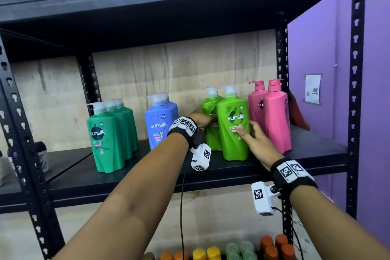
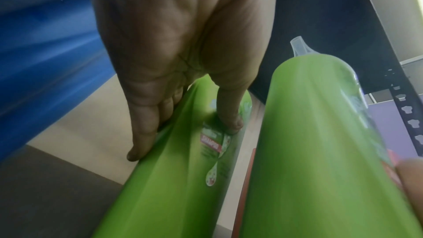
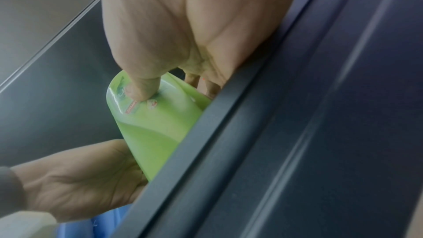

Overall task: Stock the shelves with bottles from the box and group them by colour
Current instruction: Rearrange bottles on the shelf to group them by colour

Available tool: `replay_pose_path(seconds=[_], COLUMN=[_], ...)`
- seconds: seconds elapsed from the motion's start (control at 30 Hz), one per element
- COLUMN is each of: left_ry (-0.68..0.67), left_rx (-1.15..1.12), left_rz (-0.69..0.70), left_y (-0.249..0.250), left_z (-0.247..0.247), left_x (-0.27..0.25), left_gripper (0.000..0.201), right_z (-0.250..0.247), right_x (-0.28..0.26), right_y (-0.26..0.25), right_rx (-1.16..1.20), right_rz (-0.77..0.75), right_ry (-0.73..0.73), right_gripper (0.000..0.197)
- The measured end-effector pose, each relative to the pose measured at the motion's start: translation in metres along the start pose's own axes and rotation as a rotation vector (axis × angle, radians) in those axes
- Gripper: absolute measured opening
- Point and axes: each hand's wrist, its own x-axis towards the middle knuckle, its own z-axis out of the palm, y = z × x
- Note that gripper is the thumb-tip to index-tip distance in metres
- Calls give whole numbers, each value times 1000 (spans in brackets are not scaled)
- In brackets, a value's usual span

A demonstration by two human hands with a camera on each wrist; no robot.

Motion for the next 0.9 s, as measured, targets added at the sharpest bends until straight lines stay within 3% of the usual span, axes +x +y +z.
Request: replay_pose_path(seconds=[0.2, 0.57, 0.73, 0.9], left_ry=[-16, -51, -40, 51], left_rx=[-35, 35, 58, -1], left_rz=[-2, 39, 23, -23], left_y=[0, 6, 8, 5], left_z=[2, 4, 6, 6], left_x=[1, -1, -1, 1], left_gripper=[40, 37, 35, 42], right_z=[-2, -1, 0, 0], right_x=[2, -1, -3, -2], right_y=[3, 0, -3, -2], right_rx=[-7, 0, -13, 8], right_rz=[15, -5, -5, -14], right_ry=[3, 2, -11, 5], right_gripper=[61, 88, 76, 83])
